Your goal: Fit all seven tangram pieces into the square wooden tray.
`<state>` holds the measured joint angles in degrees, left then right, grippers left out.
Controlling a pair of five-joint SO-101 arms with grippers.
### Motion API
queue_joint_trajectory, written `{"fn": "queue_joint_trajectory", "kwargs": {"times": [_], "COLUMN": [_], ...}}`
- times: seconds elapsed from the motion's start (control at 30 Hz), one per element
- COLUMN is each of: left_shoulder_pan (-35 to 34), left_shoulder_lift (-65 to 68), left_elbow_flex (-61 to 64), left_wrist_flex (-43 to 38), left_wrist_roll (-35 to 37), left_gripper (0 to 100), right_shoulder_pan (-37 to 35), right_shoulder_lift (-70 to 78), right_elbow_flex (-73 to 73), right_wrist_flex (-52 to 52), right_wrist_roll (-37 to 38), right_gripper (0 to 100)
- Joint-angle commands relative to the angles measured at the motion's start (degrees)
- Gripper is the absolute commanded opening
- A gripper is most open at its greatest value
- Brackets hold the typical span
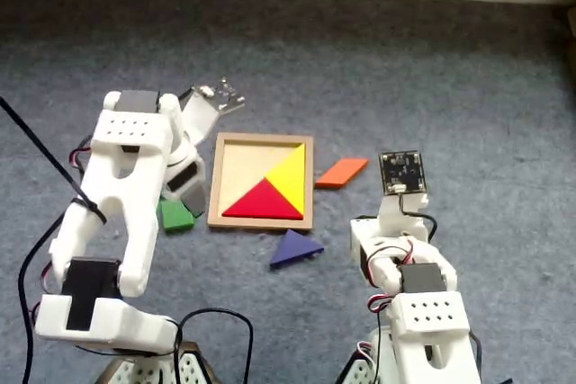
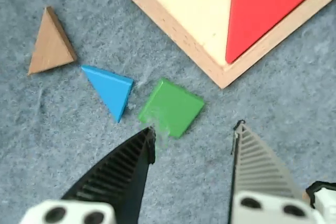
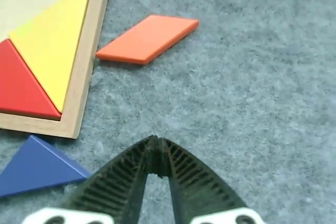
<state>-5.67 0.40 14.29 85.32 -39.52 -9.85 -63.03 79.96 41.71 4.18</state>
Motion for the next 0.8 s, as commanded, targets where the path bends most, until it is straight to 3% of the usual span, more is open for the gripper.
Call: {"fn": "queue_joint_trajectory", "kwargs": {"times": [0.0,0.13,0.37,0.77], "left_shoulder_pan": [-3.74,-4.18,-3.03,-1.27], "left_shoulder_lift": [-0.22,4.53,13.76,18.33], "left_elbow_flex": [-0.92,1.63,1.80,0.04], "left_wrist_flex": [0.79,-2.55,-11.87,-12.22], "left_wrist_roll": [-8.00,-14.07,-14.42,-13.98], "left_gripper": [25,25,25,24], "right_shoulder_pan": [0.57,0.57,0.57,0.57], "right_shoulder_lift": [-0.92,-0.92,-0.92,-0.92], "right_elbow_flex": [-0.57,-0.57,-0.57,-0.57], "right_wrist_flex": [-1.36,-1.36,-1.36,-1.36], "right_wrist_roll": [1.14,1.14,1.14,1.14], "right_gripper": [0.6,0.6,0.6,0.6]}}
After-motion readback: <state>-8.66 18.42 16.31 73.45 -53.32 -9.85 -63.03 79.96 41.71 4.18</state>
